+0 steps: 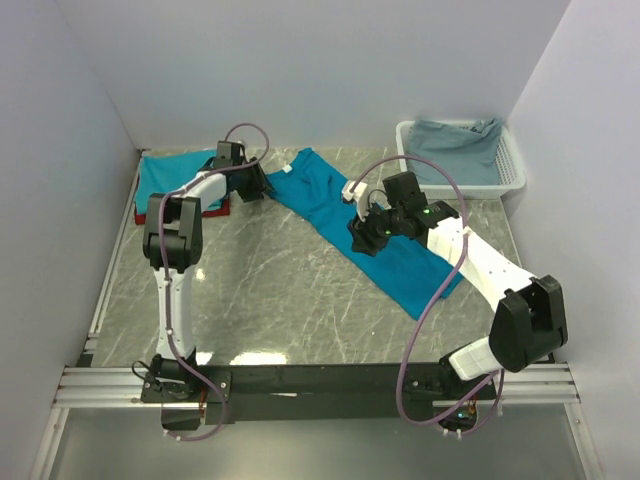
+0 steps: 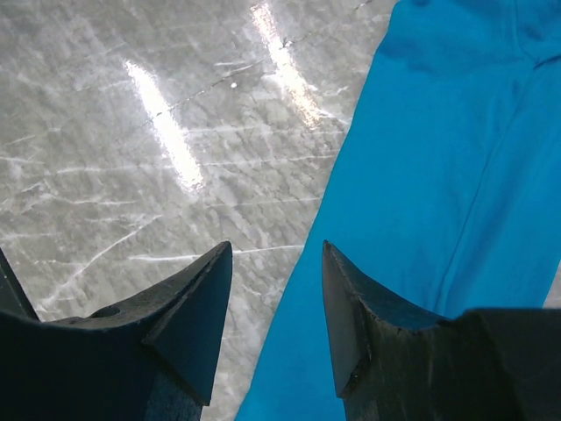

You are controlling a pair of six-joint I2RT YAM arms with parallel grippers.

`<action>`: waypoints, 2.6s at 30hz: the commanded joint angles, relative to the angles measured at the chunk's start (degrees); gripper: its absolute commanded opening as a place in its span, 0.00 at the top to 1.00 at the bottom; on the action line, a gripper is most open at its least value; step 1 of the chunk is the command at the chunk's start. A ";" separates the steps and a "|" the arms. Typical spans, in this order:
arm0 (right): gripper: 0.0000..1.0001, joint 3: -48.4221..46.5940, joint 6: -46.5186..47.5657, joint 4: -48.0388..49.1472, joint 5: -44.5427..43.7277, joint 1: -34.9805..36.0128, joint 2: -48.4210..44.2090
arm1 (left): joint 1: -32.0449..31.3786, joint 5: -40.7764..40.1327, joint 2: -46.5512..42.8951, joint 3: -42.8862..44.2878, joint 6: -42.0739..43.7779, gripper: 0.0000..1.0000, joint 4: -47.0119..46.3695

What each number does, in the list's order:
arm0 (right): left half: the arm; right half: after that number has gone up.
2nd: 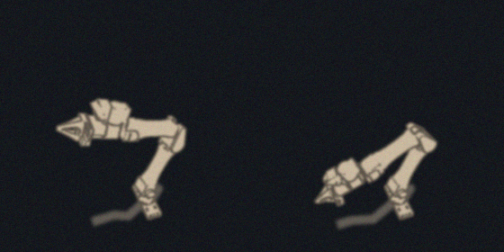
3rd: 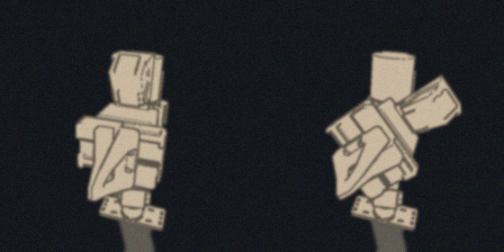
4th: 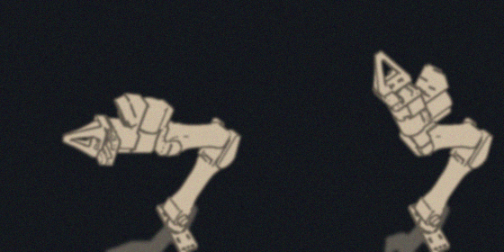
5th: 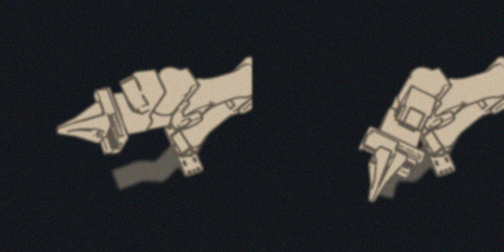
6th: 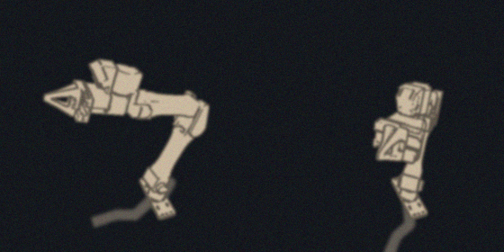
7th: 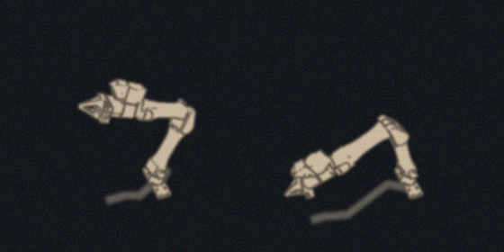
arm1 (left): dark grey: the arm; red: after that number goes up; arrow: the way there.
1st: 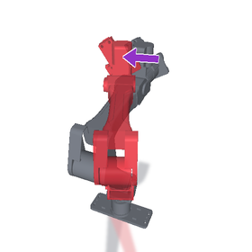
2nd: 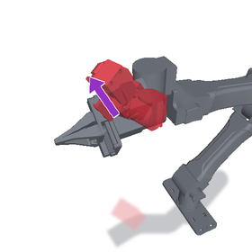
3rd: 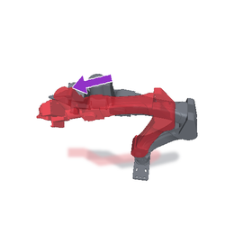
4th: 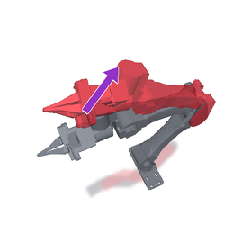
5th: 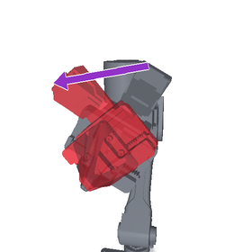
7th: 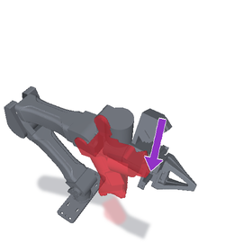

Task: Fold and stack the t-shirts

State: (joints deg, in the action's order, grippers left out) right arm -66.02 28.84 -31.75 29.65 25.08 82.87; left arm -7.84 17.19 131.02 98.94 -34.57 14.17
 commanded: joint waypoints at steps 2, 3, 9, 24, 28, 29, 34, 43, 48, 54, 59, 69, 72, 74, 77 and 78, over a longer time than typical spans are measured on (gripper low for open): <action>0.48 -1.04 0.34 1.60 0.93 -0.29 -1.31 | -0.60 -7.77 3.44 8.02 0.90 0.49 6.56; 0.48 -0.95 0.34 1.60 1.02 -0.21 -1.40 | -0.60 -8.57 4.15 8.81 0.73 0.50 7.00; 0.48 -0.78 1.48 0.37 -0.03 -0.30 -1.22 | -0.08 -13.58 9.60 16.28 0.47 0.74 10.96; 0.41 9.07 6.67 4.59 -24.97 10.07 4.31 | 2.30 -8.68 11.63 26.83 5.12 0.61 11.32; 0.40 9.41 4.82 5.90 -30.95 12.62 8.00 | 2.74 -3.92 1.74 21.33 7.84 0.52 5.54; 0.40 9.42 4.56 6.08 -31.66 13.32 9.40 | 2.74 -3.66 -0.74 19.73 8.20 0.47 4.21; 0.40 8.63 2.71 6.35 -37.90 14.47 13.19 | 2.83 -5.32 -17.77 9.54 11.53 0.30 -0.46; 0.68 9.68 0.87 5.91 -43.71 16.31 17.76 | 3.97 -3.49 -50.64 -23.92 8.11 0.28 -13.11; 0.99 9.42 0.60 2.75 -38.64 18.16 17.33 | 3.97 -0.58 -60.87 -33.61 10.21 0.28 -9.96; 1.00 3.98 -2.55 -4.10 -30.97 29.40 17.50 | 3.97 -0.84 -70.10 -42.75 11.10 0.28 -7.58; 0.90 -6.65 -4.23 -11.05 -26.24 38.36 22.06 | 3.97 -0.58 -73.54 -45.41 10.31 0.27 -6.80; 0.61 -18.35 -3.63 -16.94 -14.67 27.25 14.70 | 3.97 -0.41 -74.51 -46.20 13.03 0.21 -3.71; 0.55 -18.27 -2.83 -15.63 -6.23 15.20 11.62 | 4.06 3.37 -72.85 -46.64 12.86 0.21 -3.80; 0.55 -19.23 -2.39 -15.01 -1.29 8.27 12.39 | 3.97 5.82 -72.31 -47.16 12.60 0.21 -4.59; 0.55 -22.83 -5.53 -12.83 3.91 3.50 16.78 | 3.97 10.12 -71.43 -48.66 11.89 0.19 -5.74; 0.55 -23.62 -10.42 -10.99 4.71 0.35 18.28 | 3.97 10.93 -70.74 -49.10 11.63 0.19 -5.56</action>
State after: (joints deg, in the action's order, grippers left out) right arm -86.61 24.29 -44.84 24.40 27.83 98.17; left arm -3.92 21.85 59.29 51.20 -23.20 10.44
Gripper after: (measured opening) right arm 0.447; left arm 0.807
